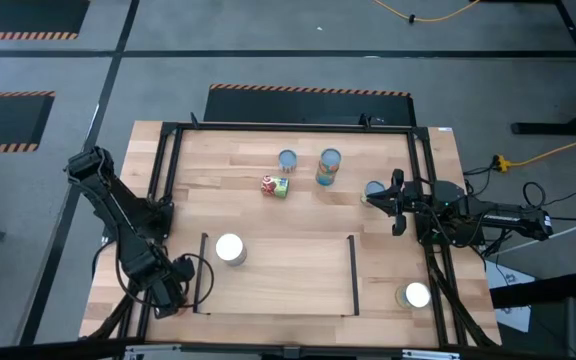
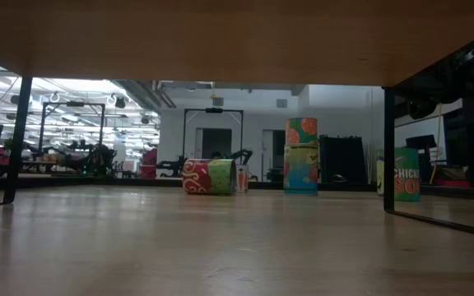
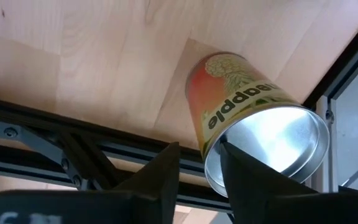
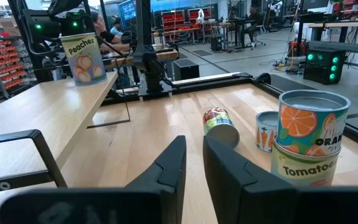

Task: Pick and place cans onto a shelf
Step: Put the canned pineapple on the shelf

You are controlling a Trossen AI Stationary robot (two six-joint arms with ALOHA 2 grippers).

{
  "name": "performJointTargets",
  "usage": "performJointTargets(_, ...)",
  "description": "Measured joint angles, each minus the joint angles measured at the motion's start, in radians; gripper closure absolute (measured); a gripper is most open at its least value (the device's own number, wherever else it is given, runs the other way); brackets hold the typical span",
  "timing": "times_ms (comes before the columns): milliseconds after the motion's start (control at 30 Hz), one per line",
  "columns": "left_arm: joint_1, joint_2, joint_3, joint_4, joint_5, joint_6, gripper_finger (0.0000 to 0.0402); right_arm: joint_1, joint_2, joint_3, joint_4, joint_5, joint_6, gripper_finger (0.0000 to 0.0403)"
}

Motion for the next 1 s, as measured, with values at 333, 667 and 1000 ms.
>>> performJointTargets(333,0.000,0.000,0.000,-0.002,0.004,0.000,0.0396,0.000,0.000,0.000,0.000,0.000,0.000,0.0342)
performJointTargets(667,0.000,0.001,-0.001,-0.004,0.032,-0.001,0.0399,0.000,0.000,0.000,0.000,0.000,0.000,0.0342)
performJointTargets(1000,0.000,0.005,0.042,-0.014,0.042,-0.003,0.0401,0.000,0.000,0.000,0.000,0.000,0.000,0.0342)
